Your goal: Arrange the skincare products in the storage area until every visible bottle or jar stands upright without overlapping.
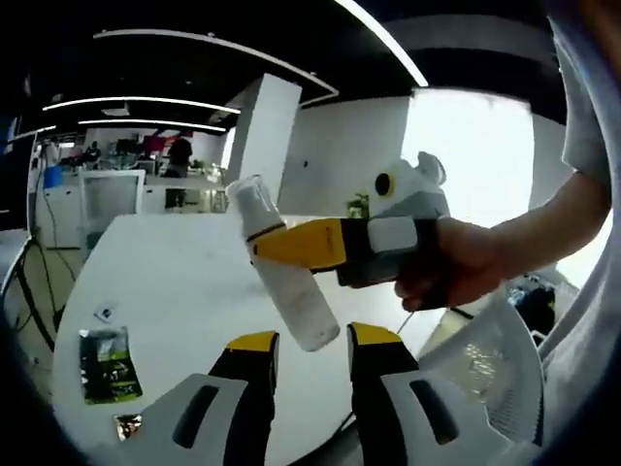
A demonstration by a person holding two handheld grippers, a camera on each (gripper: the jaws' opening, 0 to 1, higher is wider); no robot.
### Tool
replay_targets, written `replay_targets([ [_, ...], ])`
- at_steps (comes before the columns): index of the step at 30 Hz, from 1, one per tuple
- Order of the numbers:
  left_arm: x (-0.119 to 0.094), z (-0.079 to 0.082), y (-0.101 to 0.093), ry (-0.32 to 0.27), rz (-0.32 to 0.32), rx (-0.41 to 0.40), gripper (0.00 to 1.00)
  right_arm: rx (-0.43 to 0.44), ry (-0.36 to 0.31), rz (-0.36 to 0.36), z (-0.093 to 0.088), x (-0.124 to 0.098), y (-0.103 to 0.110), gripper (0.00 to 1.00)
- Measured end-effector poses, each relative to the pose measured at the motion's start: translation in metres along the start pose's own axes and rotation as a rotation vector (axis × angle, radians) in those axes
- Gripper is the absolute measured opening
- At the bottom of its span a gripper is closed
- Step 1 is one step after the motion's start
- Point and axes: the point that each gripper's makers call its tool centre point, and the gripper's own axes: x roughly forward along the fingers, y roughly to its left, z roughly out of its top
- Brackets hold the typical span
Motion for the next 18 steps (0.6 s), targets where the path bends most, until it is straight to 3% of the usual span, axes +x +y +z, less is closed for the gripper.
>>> replay_targets([
  [2,0.0,-0.003,-0.002,0.016,-0.006,0.018,0.3,-0.018,0.017,0.026,-0.006,0.002,0.01,0.13],
  [5,-0.007,0.004,0.0,-0.017,-0.017,-0.011,0.26,-0.016,0.019,0.095,-0.007,0.001,0.025,0.13],
  [7,-0.012,0.009,-0.01,-0.042,-0.103,-0.08,0.26,-0.017,0.018,0.144,-0.006,-0.004,0.035,0.13],
  [8,-0.012,0.011,-0.008,-0.047,-0.109,-0.124,0.26,-0.02,0.011,0.151,-0.004,-0.007,0.035,0.13],
  [12,-0.014,0.016,-0.012,-0.071,-0.12,-0.1,0.28,-0.015,0.036,0.174,-0.005,-0.012,0.039,0.13],
  [15,-0.014,0.014,-0.027,-0.057,-0.177,-0.048,0.27,-0.054,0.074,0.205,-0.01,-0.02,0.049,0.13],
  [18,-0.015,0.014,-0.036,-0.052,-0.22,-0.029,0.26,-0.024,0.069,0.239,-0.014,-0.025,0.054,0.13],
])
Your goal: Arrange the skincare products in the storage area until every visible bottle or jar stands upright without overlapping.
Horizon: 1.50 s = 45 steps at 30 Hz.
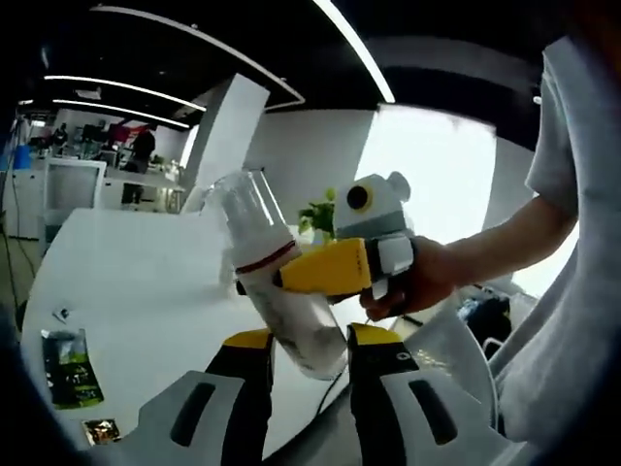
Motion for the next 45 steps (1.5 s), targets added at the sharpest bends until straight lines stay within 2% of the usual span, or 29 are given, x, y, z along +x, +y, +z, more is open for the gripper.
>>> replay_targets([
  [2,-0.003,0.005,-0.003,-0.02,-0.03,-0.019,0.27,0.043,-0.052,0.042,0.005,0.0,0.007,0.13],
  [4,-0.007,0.013,-0.005,-0.064,-0.05,-0.024,0.27,0.101,-0.111,0.08,0.012,0.002,0.012,0.13],
  [10,-0.01,0.013,-0.004,-0.066,-0.064,-0.057,0.27,0.087,-0.088,0.13,0.009,0.01,0.016,0.13],
  [13,-0.012,0.017,-0.003,-0.085,-0.083,-0.098,0.25,0.077,-0.115,0.17,0.014,0.009,0.02,0.13],
  [16,-0.011,0.015,-0.003,-0.071,-0.083,-0.115,0.24,0.066,-0.11,0.18,0.014,0.01,0.02,0.13],
  [18,-0.009,0.01,0.001,-0.043,-0.064,-0.125,0.24,0.041,-0.055,0.152,0.007,0.012,0.015,0.13],
  [19,-0.007,0.007,0.003,-0.027,-0.05,-0.124,0.23,0.0,-0.025,0.13,0.003,0.013,0.013,0.14],
  [21,-0.006,-0.003,0.013,0.022,0.006,-0.117,0.22,-0.048,0.011,0.095,-0.001,0.015,0.009,0.15],
  [22,-0.004,-0.01,0.019,0.062,0.045,-0.122,0.22,-0.029,0.05,0.047,-0.007,0.016,0.003,0.17],
  [23,-0.004,-0.012,0.021,0.074,0.053,-0.119,0.21,-0.028,0.069,0.025,-0.01,0.017,0.0,0.18],
  [25,0.001,-0.017,0.024,0.102,0.083,-0.099,0.21,-0.078,0.079,-0.002,-0.012,0.019,-0.002,0.2],
  [26,0.001,-0.022,0.027,0.123,0.108,-0.098,0.21,-0.108,0.094,-0.038,-0.016,0.02,-0.005,0.2],
  [27,0.001,-0.025,0.029,0.14,0.122,-0.11,0.21,-0.101,0.104,-0.068,-0.019,0.02,-0.008,0.21],
  [29,0.003,-0.029,0.031,0.155,0.138,-0.105,0.21,-0.107,0.088,-0.119,-0.02,0.02,-0.013,0.21],
  [31,0.003,-0.036,0.036,0.194,0.168,-0.115,0.21,-0.097,0.092,-0.186,-0.024,0.02,-0.02,0.21],
  [33,0.004,-0.041,0.039,0.218,0.185,-0.124,0.21,-0.14,0.086,-0.247,-0.025,0.019,-0.025,0.2],
  [35,0.004,-0.047,0.041,0.248,0.206,-0.103,0.21,-0.184,0.11,-0.298,-0.028,0.018,-0.028,0.19],
  [37,0.003,-0.055,0.043,0.295,0.225,-0.1,0.21,-0.182,0.126,-0.375,-0.032,0.016,-0.036,0.18],
  [39,0.001,-0.058,0.049,0.311,0.257,-0.071,0.2,-0.178,0.12,-0.429,-0.032,0.016,-0.043,0.17],
  [42,0.001,-0.065,0.051,0.349,0.276,-0.04,0.21,-0.174,0.146,-0.452,-0.039,0.018,-0.047,0.16],
  [43,0.001,-0.064,0.051,0.35,0.274,-0.002,0.21,-0.168,0.141,-0.446,-0.039,0.017,-0.048,0.16],
  [44,0.002,-0.061,0.051,0.336,0.27,0.043,0.22,-0.17,0.13,-0.438,-0.037,0.016,-0.048,0.16],
  [45,0.0,-0.054,0.053,0.303,0.283,0.104,0.22,-0.169,0.092,-0.404,-0.03,0.016,-0.045,0.16],
])
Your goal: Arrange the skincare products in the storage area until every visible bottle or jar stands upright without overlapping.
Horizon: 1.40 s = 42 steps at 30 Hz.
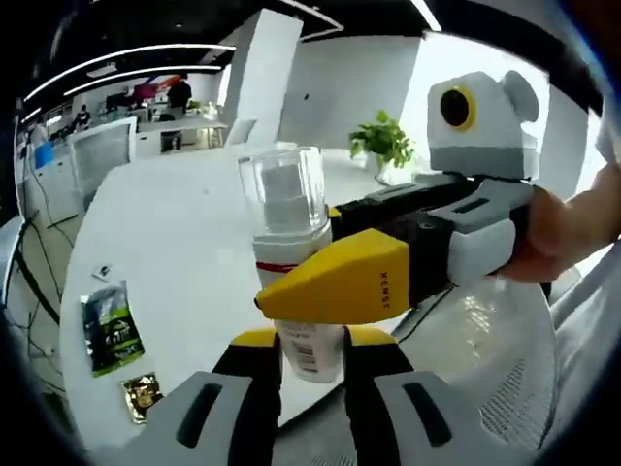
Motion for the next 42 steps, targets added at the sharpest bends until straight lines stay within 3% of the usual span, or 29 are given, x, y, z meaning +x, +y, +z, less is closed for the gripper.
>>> replay_targets([
  [2,-0.002,0.009,-0.005,-0.054,-0.019,0.048,0.23,0.002,-0.01,0.039,0.007,-0.006,0.0,0.15],
  [4,-0.005,0.012,-0.008,-0.077,-0.032,0.044,0.22,0.012,-0.017,0.084,0.011,-0.01,0.002,0.15],
  [7,-0.009,0.023,-0.016,-0.138,-0.102,0.002,0.2,-0.051,-0.031,0.205,0.02,-0.02,0.012,0.15],
  [10,-0.014,0.025,-0.024,-0.15,-0.177,-0.068,0.21,-0.119,-0.015,0.355,0.022,-0.028,0.031,0.15],
  [13,-0.019,0.033,-0.033,-0.199,-0.223,-0.027,0.25,-0.104,0.002,0.46,0.025,-0.034,0.04,0.15],
  [16,-0.026,0.038,-0.044,-0.225,-0.299,-0.042,0.23,-0.103,0.004,0.536,0.03,-0.039,0.046,0.15],
  [20,-0.035,0.044,-0.05,-0.263,-0.367,-0.085,0.27,-0.075,0.008,0.689,0.035,-0.048,0.066,0.15],
  [22,-0.038,0.047,-0.052,-0.281,-0.383,-0.077,0.28,-0.057,0.011,0.726,0.037,-0.049,0.071,0.15],
  [23,-0.04,0.049,-0.06,-0.29,-0.428,-0.075,0.25,-0.063,0.011,0.746,0.037,-0.048,0.074,0.15],
  [24,-0.041,0.048,-0.062,-0.278,-0.438,-0.125,0.25,-0.048,0.027,0.767,0.036,-0.049,0.077,0.15],
  [26,-0.04,0.046,-0.058,-0.275,-0.419,-0.096,0.25,-0.07,0.025,0.754,0.036,-0.044,0.075,0.15],
  [29,-0.036,0.046,-0.051,-0.272,-0.381,-0.117,0.24,-0.054,0.014,0.729,0.037,-0.041,0.071,0.16],
  [34,-0.025,0.036,-0.04,-0.213,-0.292,-0.092,0.24,-0.021,0.03,0.645,0.029,-0.031,0.062,0.17],
  [40,-0.014,0.022,-0.018,-0.14,-0.131,-0.026,0.24,-0.026,0.058,0.462,0.017,-0.016,0.042,0.17],
  [42,-0.012,0.019,-0.015,-0.125,-0.108,-0.02,0.24,-0.023,0.056,0.422,0.015,-0.011,0.041,0.17],
])
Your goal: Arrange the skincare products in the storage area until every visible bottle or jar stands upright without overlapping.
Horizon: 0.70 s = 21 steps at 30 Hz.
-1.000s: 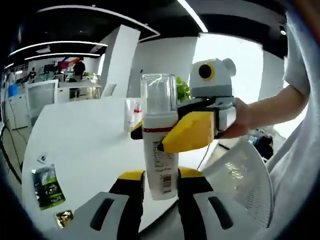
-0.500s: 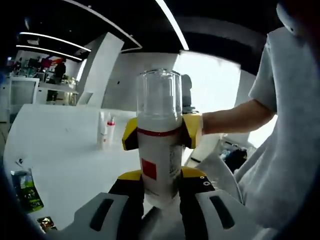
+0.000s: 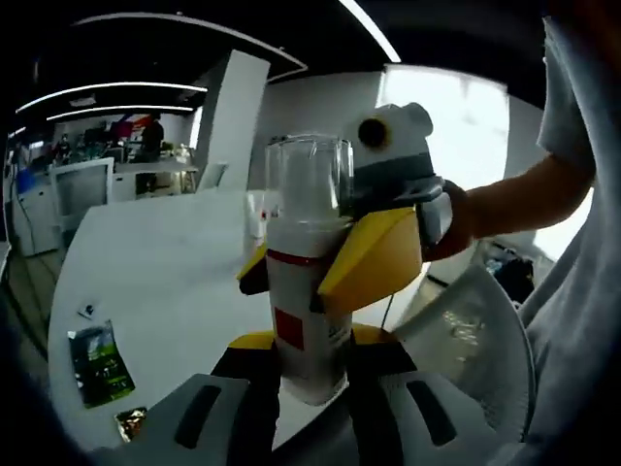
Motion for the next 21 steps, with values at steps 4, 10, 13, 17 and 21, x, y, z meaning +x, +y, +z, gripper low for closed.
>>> replay_targets([
  [4,0.004,-0.008,0.009,0.046,0.062,0.02,0.24,0.012,0.022,-0.125,-0.007,0.004,-0.013,0.18],
  [10,0.005,-0.02,0.012,0.114,0.091,0.031,0.24,0.061,0.01,-0.229,-0.019,0.007,-0.021,0.18],
  [13,0.009,-0.026,0.009,0.156,0.092,0.046,0.24,0.082,0.028,-0.28,-0.029,0.009,-0.025,0.2],
  [17,0.012,-0.026,0.007,0.194,0.111,0.062,0.24,0.131,0.004,-0.337,-0.031,0.003,-0.031,0.2],
  [21,0.015,-0.014,0.004,0.213,0.154,0.088,0.24,0.099,-0.051,-0.341,-0.019,-0.007,-0.028,0.2],
])
